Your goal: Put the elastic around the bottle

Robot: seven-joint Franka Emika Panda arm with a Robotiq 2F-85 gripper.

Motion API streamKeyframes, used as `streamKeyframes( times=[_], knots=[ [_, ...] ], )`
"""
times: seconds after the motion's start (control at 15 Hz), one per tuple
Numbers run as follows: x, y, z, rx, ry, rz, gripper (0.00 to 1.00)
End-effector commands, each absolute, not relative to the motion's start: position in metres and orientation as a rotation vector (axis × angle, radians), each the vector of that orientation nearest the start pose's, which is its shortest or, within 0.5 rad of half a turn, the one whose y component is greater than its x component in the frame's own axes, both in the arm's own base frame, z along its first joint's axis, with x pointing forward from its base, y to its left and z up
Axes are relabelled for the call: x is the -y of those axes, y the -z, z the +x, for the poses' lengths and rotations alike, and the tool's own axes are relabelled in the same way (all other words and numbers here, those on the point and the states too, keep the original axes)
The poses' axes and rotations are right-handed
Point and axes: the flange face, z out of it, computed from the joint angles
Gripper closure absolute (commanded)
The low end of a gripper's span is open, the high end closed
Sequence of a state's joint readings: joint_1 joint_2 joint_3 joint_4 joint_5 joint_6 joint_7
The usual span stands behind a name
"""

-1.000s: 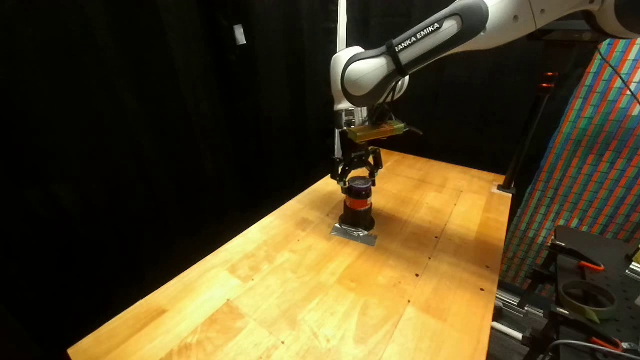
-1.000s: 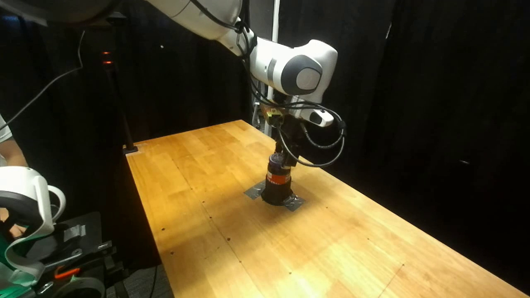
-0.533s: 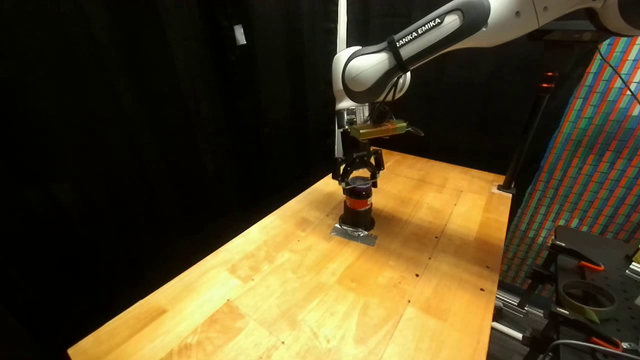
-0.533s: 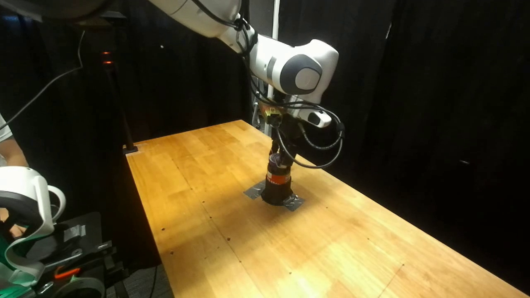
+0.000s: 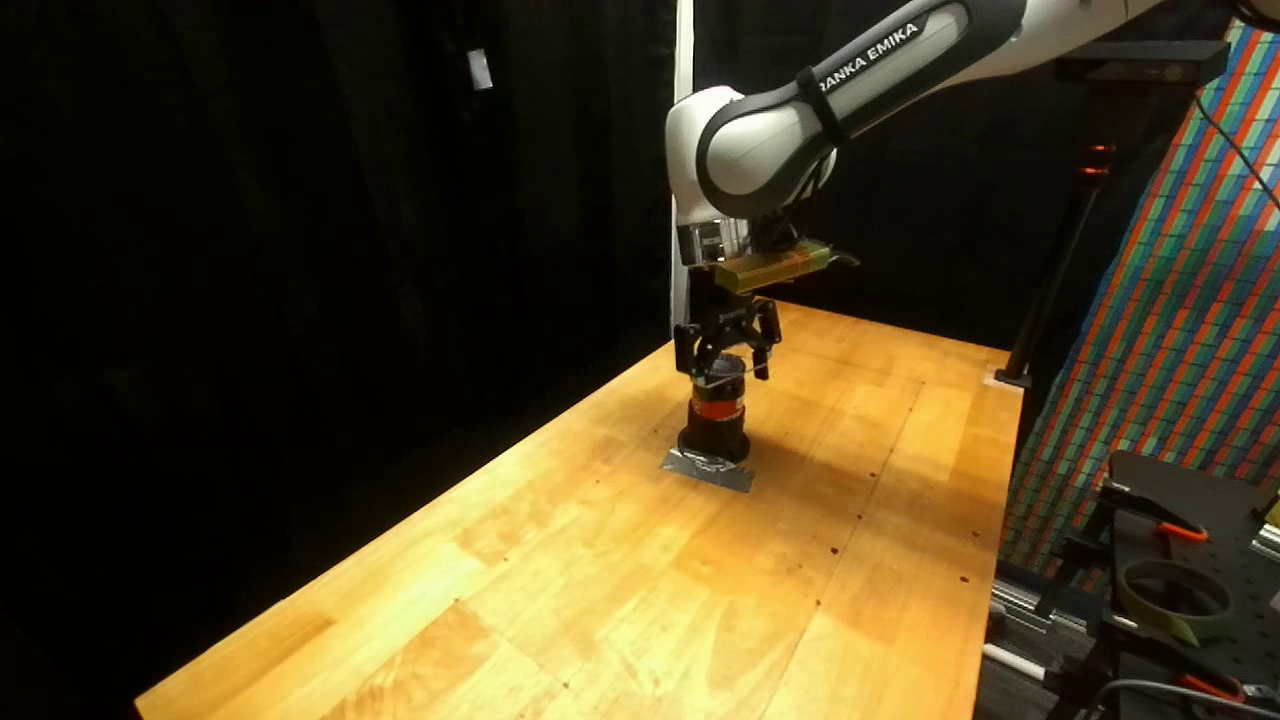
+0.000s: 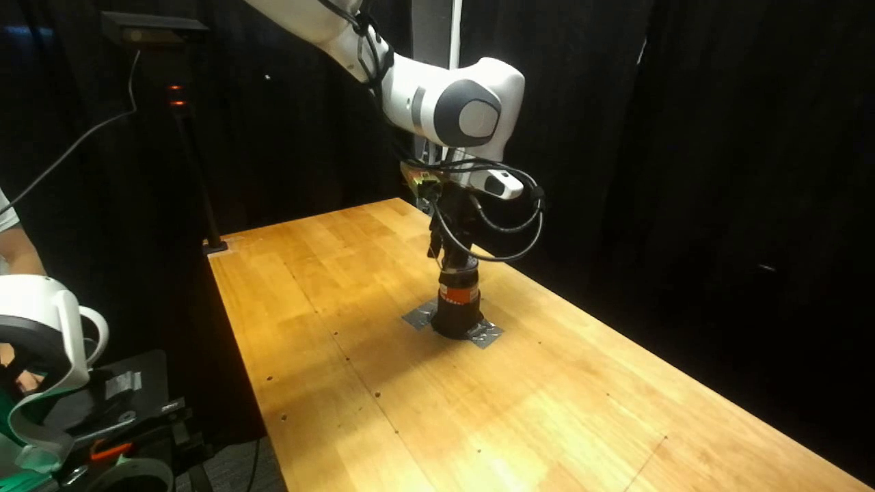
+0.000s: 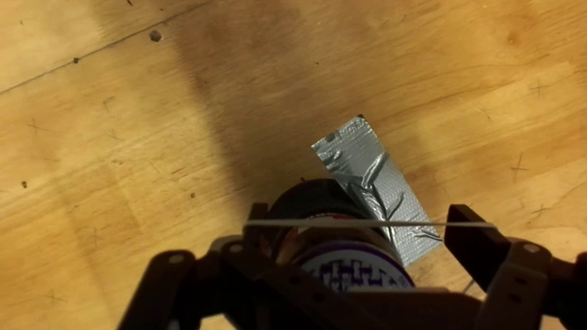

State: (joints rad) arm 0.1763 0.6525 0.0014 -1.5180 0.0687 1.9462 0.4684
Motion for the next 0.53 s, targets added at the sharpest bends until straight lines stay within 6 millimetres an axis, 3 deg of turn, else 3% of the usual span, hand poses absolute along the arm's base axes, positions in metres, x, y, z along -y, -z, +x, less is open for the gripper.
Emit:
streamKeyframes(
  times=[0.0, 0.2, 0.27, 0.47],
  knots=[
    [-0.129, -0.267, 0.648, -0.557, -0.276, -3.167, 0.00],
    [-0.131, -0.263, 0.638, -0.591, -0.195, -3.209, 0.00],
    [-0.134, -0.261, 0.634, -0.593, -0.178, -3.212, 0.20],
    [-0.139, -0.258, 0.621, -0.596, -0.144, -3.216, 0.44]
  ],
)
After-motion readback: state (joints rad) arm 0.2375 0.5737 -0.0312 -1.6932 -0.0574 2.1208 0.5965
